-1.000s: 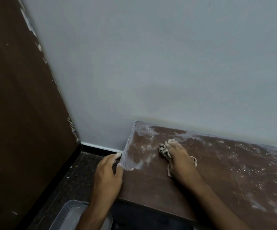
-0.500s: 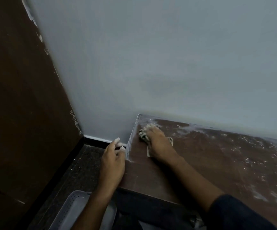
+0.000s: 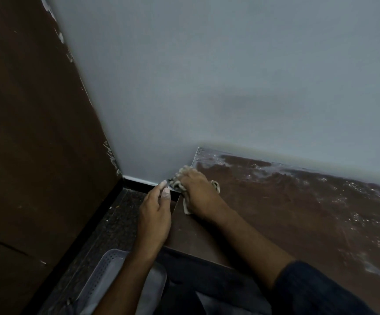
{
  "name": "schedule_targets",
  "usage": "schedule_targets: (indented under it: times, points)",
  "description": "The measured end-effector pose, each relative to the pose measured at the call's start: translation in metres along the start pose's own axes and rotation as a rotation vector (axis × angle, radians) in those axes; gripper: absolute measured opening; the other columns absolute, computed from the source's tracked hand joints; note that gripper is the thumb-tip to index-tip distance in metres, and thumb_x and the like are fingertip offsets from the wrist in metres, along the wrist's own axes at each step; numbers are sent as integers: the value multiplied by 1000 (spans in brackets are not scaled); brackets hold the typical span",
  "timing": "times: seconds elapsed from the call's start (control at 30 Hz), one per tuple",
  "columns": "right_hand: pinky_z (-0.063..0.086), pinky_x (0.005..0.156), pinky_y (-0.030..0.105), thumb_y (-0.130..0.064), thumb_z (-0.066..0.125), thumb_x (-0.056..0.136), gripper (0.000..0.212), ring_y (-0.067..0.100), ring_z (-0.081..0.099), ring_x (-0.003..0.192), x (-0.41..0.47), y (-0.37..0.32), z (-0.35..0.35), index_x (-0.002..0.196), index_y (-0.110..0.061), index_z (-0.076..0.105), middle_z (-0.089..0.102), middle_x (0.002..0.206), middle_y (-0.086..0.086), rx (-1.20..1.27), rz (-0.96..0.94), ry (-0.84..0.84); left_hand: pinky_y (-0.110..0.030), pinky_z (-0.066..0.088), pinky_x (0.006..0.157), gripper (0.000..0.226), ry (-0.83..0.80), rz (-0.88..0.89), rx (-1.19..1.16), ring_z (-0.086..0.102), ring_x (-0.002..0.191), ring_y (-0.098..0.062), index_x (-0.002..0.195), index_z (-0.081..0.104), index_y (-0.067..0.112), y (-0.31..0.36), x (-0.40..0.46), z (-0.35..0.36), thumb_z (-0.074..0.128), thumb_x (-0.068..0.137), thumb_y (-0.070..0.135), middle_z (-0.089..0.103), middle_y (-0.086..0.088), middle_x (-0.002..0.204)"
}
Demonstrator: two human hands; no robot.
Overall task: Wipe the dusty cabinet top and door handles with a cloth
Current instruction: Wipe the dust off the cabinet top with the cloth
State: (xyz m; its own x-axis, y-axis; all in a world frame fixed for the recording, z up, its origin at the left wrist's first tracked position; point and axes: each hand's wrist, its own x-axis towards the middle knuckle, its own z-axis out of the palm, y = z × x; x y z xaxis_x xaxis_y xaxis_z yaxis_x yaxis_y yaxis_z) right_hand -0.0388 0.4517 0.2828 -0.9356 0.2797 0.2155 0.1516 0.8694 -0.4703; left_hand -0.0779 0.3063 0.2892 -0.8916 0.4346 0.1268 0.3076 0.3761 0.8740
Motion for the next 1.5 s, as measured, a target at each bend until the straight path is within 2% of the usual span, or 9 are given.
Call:
schedule_targets:
  times: [0.1,0.23,0.4,0.63,0.8,1.03,1.23,1.37,1.5]
  points:
    - [27,119,35,-9,58,90,39,23,43,136,-36,-8,0,129,-12,62,54,142,11,65,-191,-88,0,32,82,35,31,13,17,51,118,-7,134,60,15,-5,5,-2,45,104,24,56,0,133]
    - [21,120,31,1,59,87,46,30,41,141,-21,25,-16,133,-6,60,51,146,16,49,-89,-31,8,31,74,31,-17,35,46,52,106,-3,129,64,12,-5,6,1,51,100,14,61,-1,127]
    - [8,121,28,-15,49,101,50,25,22,150,1,32,-23,150,-9,40,31,160,12,-9,135,43,2,37,84,31,-77,150,73,58,104,-4,122,68,13,3,5,8,58,94,7,67,2,120]
    - [22,123,37,-9,58,91,47,17,34,145,-79,64,-43,137,-19,57,46,152,2,-15,47,11,-25,44,97,22,-138,335,173,56,108,-11,106,73,15,10,11,27,59,92,6,64,5,109]
    - [17,122,29,-13,55,99,42,24,34,146,-88,100,-76,141,-12,53,43,153,10,-71,349,201,-23,42,97,25,-192,421,222,56,110,-11,113,71,17,21,14,40,58,93,8,66,5,114]
    - [13,123,23,-17,54,96,51,7,23,148,-124,83,-63,146,-21,48,31,156,-10,-42,60,47,-30,47,97,26,-311,587,313,58,108,-12,110,71,20,34,13,71,61,87,12,65,8,114]
    - [27,119,36,-15,54,98,42,28,41,141,-87,172,-108,139,-9,53,48,149,14,-123,488,235,-32,46,99,34,-396,657,372,56,116,-13,123,66,19,50,9,95,60,90,19,63,8,122]
    - [21,121,33,-13,48,100,48,26,31,145,-94,147,-101,147,-7,40,40,153,13,-130,373,168,-31,43,102,40,-431,682,415,52,122,-14,133,58,17,68,14,116,57,94,26,60,5,129]
    - [36,103,28,-3,55,88,43,22,48,121,-117,172,-125,129,-12,48,48,133,10,-92,423,225,-30,40,103,41,-469,699,407,50,125,-14,136,56,18,83,18,134,55,96,29,58,6,132]
